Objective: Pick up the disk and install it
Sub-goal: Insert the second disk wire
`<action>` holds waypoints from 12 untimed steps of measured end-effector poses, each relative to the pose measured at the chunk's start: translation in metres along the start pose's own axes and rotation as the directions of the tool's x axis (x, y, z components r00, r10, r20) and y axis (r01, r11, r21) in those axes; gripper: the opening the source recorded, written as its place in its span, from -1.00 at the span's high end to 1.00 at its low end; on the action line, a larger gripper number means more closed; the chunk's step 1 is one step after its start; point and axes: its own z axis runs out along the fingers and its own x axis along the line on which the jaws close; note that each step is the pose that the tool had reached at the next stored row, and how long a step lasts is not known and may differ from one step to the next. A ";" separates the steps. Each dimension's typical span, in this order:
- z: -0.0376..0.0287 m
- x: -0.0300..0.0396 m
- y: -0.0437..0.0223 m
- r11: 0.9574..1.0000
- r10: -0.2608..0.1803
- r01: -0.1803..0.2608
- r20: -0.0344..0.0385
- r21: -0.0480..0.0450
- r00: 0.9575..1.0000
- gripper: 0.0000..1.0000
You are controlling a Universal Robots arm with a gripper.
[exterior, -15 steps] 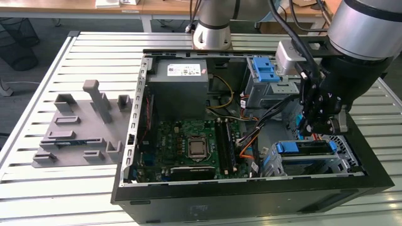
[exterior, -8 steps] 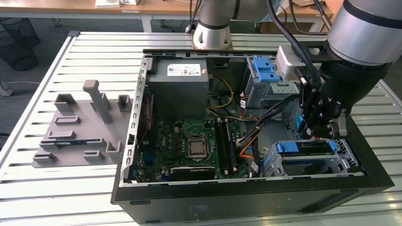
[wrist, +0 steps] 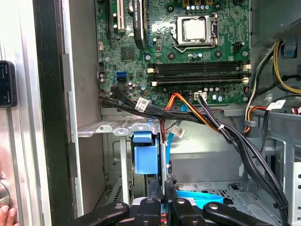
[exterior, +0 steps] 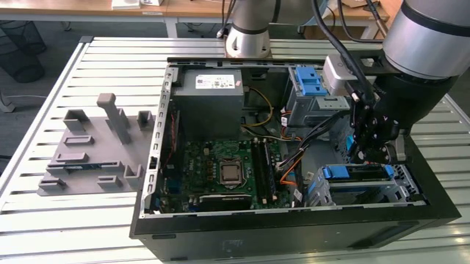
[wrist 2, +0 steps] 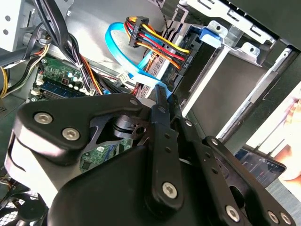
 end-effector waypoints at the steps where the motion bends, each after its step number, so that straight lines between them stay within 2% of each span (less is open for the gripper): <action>1: 0.0000 0.0000 0.0000 1.000 0.000 0.000 0.000 0.000 1.000 0.68; 5: 0.0010 0.0010 0.0000 1.000 0.000 0.000 0.000 0.000 1.000 0.68; 9: 0.0042 0.0064 -0.0004 1.000 0.000 0.000 0.000 0.000 1.000 0.68; 12: 0.0052 0.0066 -0.0015 1.000 0.000 0.000 0.000 0.000 1.000 0.68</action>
